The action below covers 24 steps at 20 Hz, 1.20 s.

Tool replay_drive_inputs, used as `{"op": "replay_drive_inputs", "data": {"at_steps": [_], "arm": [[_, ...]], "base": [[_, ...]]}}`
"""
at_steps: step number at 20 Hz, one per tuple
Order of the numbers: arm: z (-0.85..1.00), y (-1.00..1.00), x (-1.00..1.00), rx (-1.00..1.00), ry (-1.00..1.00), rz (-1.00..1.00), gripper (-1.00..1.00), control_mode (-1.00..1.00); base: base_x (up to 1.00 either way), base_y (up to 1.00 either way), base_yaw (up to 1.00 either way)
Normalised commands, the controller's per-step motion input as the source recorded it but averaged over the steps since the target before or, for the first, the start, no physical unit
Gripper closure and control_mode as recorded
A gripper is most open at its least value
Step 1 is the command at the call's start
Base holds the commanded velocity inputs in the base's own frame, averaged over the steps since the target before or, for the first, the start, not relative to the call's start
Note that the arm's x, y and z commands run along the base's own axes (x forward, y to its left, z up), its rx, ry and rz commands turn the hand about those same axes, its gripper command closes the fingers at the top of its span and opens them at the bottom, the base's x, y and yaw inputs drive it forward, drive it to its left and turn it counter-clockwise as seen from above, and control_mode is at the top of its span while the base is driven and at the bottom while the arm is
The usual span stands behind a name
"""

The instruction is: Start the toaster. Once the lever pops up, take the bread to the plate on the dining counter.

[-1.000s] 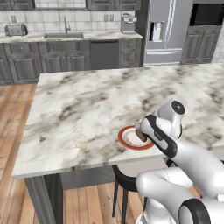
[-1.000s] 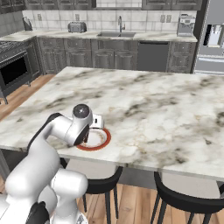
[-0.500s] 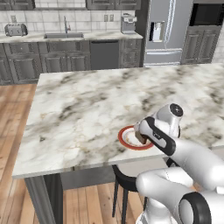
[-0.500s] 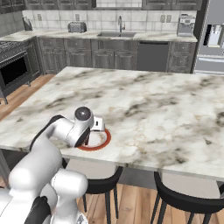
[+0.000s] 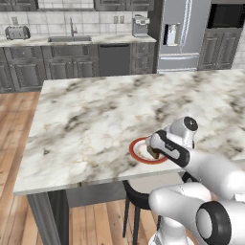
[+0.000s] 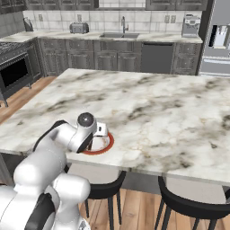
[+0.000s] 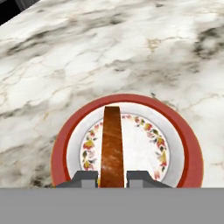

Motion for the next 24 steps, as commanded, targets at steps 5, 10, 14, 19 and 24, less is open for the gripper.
{"op": "replay_drive_inputs", "data": {"at_steps": [5, 10, 14, 19, 24], "arm": [[0.0, 0.0, 0.28, 0.0, 0.0, 0.0, 1.0, -1.0], [0.0, 0.0, 0.21, 0.0, 0.0, 0.0, 1.0, -1.0], [-0.07, 0.0, 0.14, 0.0, 0.0, 0.0, 1.0, -1.0], [-0.19, 0.01, 0.06, 0.0, 0.0, 0.0, 1.0, -1.0], [-0.23, 0.01, 0.01, 0.0, 0.0, 0.0, 1.0, -1.0]], "base": [[0.0, 0.0, 0.0], [0.0, 0.0, 0.0], [0.0, 0.0, 0.0], [0.0, 0.0, 0.0], [0.0, 0.0, 0.0]]}}
